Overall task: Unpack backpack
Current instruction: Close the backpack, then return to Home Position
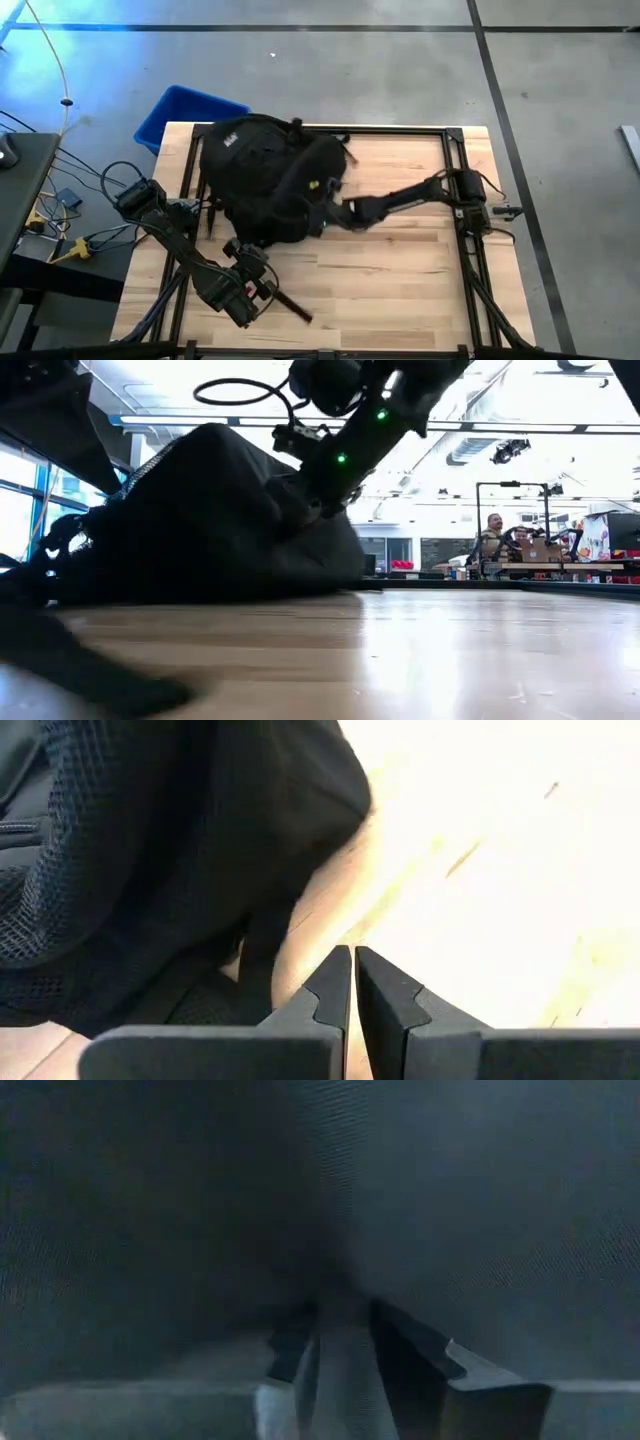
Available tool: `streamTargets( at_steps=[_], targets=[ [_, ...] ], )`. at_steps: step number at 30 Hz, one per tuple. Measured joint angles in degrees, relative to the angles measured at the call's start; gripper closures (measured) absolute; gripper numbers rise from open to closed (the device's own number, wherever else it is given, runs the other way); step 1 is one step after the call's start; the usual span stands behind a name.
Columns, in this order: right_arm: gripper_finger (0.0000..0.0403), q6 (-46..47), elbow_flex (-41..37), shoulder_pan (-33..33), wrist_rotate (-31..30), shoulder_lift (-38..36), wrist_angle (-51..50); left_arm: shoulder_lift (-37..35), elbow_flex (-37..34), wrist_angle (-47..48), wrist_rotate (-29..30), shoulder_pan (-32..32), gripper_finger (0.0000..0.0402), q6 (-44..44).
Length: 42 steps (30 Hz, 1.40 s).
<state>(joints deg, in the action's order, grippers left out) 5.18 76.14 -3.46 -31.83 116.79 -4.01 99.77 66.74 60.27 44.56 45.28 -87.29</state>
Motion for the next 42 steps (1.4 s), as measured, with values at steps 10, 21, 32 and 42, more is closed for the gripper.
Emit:
streamTargets(
  at_steps=[10,21,32,42],
  targets=[
    [0.0341,2.2,2.8,-4.6,8.4,-6.9,-35.4,0.0,0.3,-0.2,-0.2,1.3,0.0401,0.1],
    [0.0341,11.7,-19.6,-14.8,12.9,-29.3,-37.6,-10.5,4.3,1.6,15.6,5.0,0.0402,3.3],
    [0.0341,20.2,-54.9,-7.0,17.1,-66.9,-9.4,-42.6,-12.8,-8.5,11.2,-7.4,0.0402,16.0],
    [0.0341,17.2,-71.8,6.4,34.7,-79.1,27.1,-56.6,-46.7,-82.0,-13.1,-25.1,0.0402,57.6]
  ],
)
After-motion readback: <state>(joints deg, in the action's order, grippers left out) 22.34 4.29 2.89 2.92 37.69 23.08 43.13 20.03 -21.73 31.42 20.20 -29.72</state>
